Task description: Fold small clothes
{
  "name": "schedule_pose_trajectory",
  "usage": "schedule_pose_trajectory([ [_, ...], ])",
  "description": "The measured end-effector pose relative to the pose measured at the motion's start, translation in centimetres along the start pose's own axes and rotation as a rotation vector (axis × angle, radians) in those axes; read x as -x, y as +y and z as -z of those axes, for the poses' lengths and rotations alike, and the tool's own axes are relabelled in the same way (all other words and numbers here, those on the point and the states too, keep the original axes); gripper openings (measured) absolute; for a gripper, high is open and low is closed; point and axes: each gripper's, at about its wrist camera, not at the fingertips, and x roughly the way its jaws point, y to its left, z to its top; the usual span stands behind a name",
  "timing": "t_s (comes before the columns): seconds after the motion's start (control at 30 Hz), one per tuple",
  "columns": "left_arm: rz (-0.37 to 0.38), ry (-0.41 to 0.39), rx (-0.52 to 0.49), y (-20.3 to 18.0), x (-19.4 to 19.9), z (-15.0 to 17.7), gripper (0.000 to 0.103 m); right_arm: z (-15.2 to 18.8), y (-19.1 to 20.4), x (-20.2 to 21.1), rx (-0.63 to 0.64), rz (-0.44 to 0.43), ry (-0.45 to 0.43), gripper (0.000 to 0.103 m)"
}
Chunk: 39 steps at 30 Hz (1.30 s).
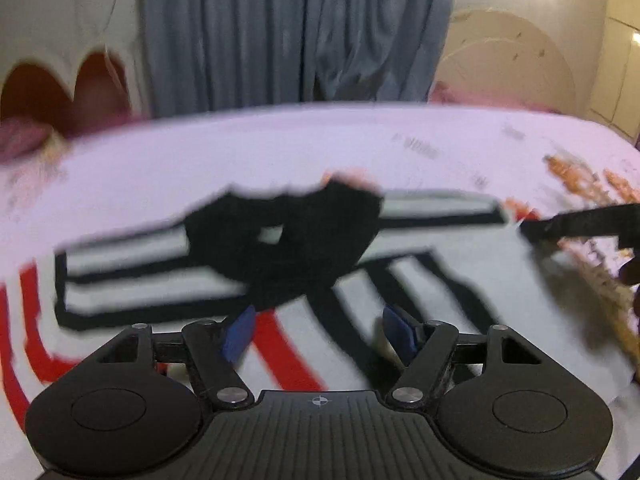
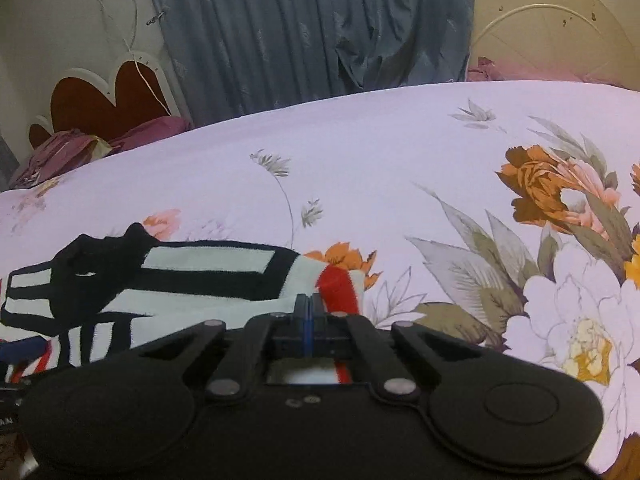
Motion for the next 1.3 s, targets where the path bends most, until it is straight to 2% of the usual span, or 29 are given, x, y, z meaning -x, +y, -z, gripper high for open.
schedule_pose_trajectory([
  [0.07,0.047,-0.008,-0.019,-1.0,0.5,-0.2,0.070,0.0,0.4,0.8,-0.007,-0.002,0.010,0.002],
  [0.13,0.079,0.024,-0.038,-1.7,-0.3,0.0,0.070,0.1,0.7,2.3,0.002,-0.003,-0.011,0.025],
  [0.17,0.091,0.082,-0.045,-1.9,-1.4,0.5,0.074,0.4,1.1,2.3,0.019,-0.002,-0.014,0.027],
  [0.2,0.092,0.071,-0.062,-2.1,-1.7,0.9,0.075,1.0,1.4,1.9,0.051,0.006,0.016,0.027],
  [0.3,0.079,0.084,-0.072,-2.0,-0.8,0.1,0.076,1.4,1.8,1.7,0.090,0.035,0.026,0.025],
  [0.37,0.090,0.033,-0.071,-2.3,0.9,-0.1,0.076,0.8,2.0,2.6,0.076,0.040,0.029,0.020],
  [0.47,0.127,-0.018,-0.055,-3.0,3.7,0.7,0.076,1.6,2.5,5.2,0.068,-0.006,0.004,0.019],
  [0.57,0.158,-0.008,-0.050,-3.9,5.0,2.3,0.076,4.3,3.7,8.2,0.084,-0.031,0.016,0.020],
  [0.6,0.157,0.020,-0.064,-4.3,4.7,3.1,0.076,5.5,4.0,8.9,0.086,-0.032,0.034,0.020],
  [0.63,0.160,0.079,-0.079,-4.6,3.8,4.0,0.076,6.6,4.3,9.0,0.088,-0.021,0.061,0.020],
  [0.7,0.148,0.076,-0.108,-5.0,3.5,4.7,0.077,8.7,4.5,8.7,0.095,-0.001,0.098,0.019],
  [0.77,0.143,0.081,-0.082,-4.7,4.0,4.2,0.077,9.0,5.0,9.2,0.108,0.016,0.090,0.019],
  [0.83,0.141,0.030,-0.073,-4.2,5.1,4.2,0.077,9.0,5.2,10.3,0.095,0.009,0.081,0.020],
  [0.9,0.123,0.091,-0.100,-4.2,4.1,4.9,0.077,9.6,5.2,10.3,0.104,0.008,0.093,0.019],
  [1.0,0.143,0.080,-0.065,-3.2,4.2,4.7,0.077,9.9,5.2,9.8,0.113,0.010,0.100,0.019],
  [1.1,0.059,-0.015,-0.002,-0.6,5.9,4.2,0.077,8.3,4.6,10.2,0.059,0.006,0.061,0.022],
  [1.2,-0.123,-0.094,0.069,3.9,7.6,4.7,0.077,7.2,3.6,10.4,0.022,0.015,0.013,0.024],
  [1.27,-0.251,-0.077,0.104,6.8,7.5,5.1,0.073,6.6,2.8,10.3,0.005,0.025,-0.011,0.024],
  [1.3,-0.281,-0.025,0.126,8.1,6.7,5.2,0.066,6.3,2.6,10.2,-0.003,0.031,-0.020,0.025],
])
